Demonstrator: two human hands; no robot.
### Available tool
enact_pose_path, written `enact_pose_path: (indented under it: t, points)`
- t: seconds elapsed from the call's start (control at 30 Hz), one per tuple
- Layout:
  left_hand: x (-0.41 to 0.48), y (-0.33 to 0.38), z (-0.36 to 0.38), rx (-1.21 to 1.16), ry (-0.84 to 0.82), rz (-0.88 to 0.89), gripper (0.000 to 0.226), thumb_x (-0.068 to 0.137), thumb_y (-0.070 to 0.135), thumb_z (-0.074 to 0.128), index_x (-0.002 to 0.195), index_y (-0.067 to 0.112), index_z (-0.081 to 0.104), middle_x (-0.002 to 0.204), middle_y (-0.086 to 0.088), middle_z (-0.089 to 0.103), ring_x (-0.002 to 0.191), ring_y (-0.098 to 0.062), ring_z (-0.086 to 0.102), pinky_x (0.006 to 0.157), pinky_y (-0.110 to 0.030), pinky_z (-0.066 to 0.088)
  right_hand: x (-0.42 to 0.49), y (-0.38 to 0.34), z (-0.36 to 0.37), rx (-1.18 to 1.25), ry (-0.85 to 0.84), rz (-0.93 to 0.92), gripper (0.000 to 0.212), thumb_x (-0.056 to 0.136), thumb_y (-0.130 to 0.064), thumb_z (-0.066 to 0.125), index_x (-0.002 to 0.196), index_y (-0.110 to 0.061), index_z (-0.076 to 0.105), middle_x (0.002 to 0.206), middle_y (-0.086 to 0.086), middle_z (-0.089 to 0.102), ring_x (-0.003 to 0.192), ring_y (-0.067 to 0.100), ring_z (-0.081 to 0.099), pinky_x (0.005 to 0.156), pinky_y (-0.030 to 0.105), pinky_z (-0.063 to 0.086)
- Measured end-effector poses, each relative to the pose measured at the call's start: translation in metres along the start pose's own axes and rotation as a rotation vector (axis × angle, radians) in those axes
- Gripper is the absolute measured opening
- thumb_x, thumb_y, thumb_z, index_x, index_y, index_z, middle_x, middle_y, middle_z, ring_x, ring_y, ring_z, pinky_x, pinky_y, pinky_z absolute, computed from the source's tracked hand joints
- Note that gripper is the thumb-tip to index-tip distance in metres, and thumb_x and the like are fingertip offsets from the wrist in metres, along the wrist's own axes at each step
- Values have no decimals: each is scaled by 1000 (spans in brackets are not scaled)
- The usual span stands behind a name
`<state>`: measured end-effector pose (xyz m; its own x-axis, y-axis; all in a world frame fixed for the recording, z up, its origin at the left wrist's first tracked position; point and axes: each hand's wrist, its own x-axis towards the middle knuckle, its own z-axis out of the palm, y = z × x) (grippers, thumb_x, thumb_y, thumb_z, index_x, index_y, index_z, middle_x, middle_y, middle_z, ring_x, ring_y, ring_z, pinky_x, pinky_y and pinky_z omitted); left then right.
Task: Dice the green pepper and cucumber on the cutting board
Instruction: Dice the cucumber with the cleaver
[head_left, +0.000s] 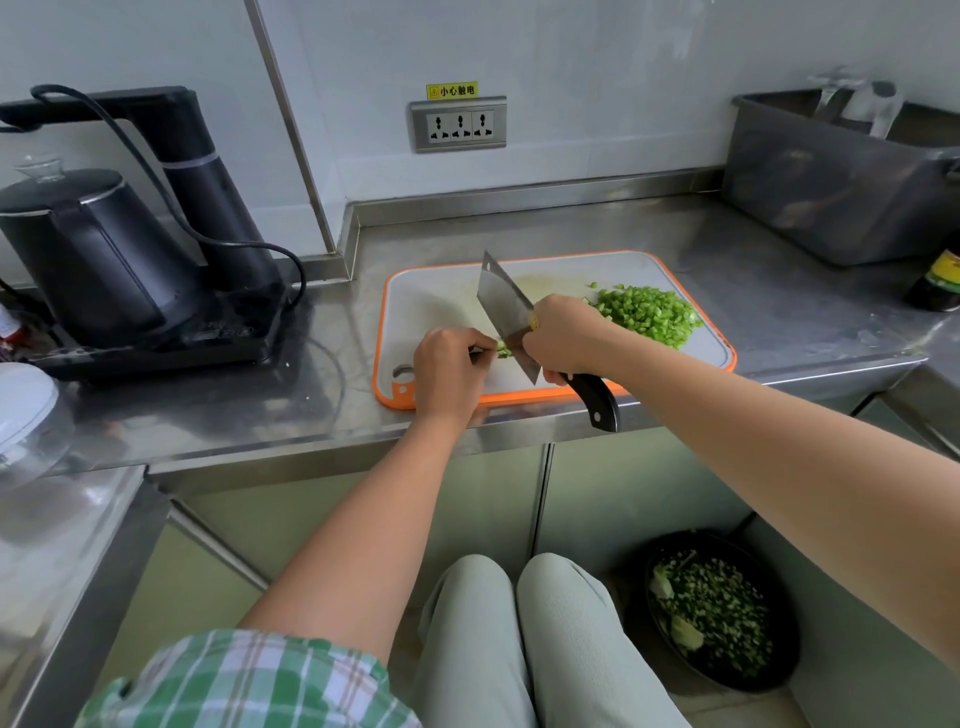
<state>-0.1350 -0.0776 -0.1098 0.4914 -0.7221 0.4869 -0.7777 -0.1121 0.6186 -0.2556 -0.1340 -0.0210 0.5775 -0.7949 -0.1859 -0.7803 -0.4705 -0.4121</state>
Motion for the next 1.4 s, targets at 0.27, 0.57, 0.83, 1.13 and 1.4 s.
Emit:
enact_pose_path:
  t: [0.27, 0.57, 0.83, 1.13, 1.4]
  points:
    - [2, -4, 1, 13, -31, -10, 11, 77, 13, 70, 82, 18, 79, 79, -2, 75, 78, -26, 65, 70, -37, 49, 1, -4, 12, -7, 21, -24, 9, 86, -4, 43, 77, -4, 45, 63, 10, 50, 64, 28, 53, 51, 27, 41]
    - [2, -8, -7, 169, -30, 9, 21, 81, 25, 71, 100, 21, 75, 97, -2, 72, 94, -27, 58, 77, -36, 45, -1, 1, 2, 58, 53, -4, 10, 81, 2, 45, 72, -1, 51, 59, 14, 62, 46, 25, 56, 48, 25, 46]
    - [2, -6, -5, 177, -17, -63, 14, 83, 22, 64, 84, 25, 78, 82, 0, 71, 85, -28, 53, 65, -36, 41, -4, -8, 12, -21, 34, -28, 13, 84, -2, 43, 71, -6, 43, 58, 10, 53, 54, 26, 55, 58, 32, 52]
    - [7, -7, 1, 168, 1, -105, 13, 82, 34, 68, 83, 27, 78, 84, 4, 73, 85, -26, 55, 65, -34, 40, 0, -11, 10, -20, -17, -18, 11, 82, 1, 41, 80, 0, 53, 52, 11, 54, 45, 23, 52, 49, 25, 45]
    - [6, -9, 1, 180, -9, -102, 12, 84, 34, 68, 85, 28, 79, 83, 2, 72, 85, -28, 56, 67, -36, 43, 7, -1, 14, 31, 50, 10, 11, 80, 1, 45, 71, -3, 49, 58, 11, 57, 51, 25, 54, 51, 27, 46]
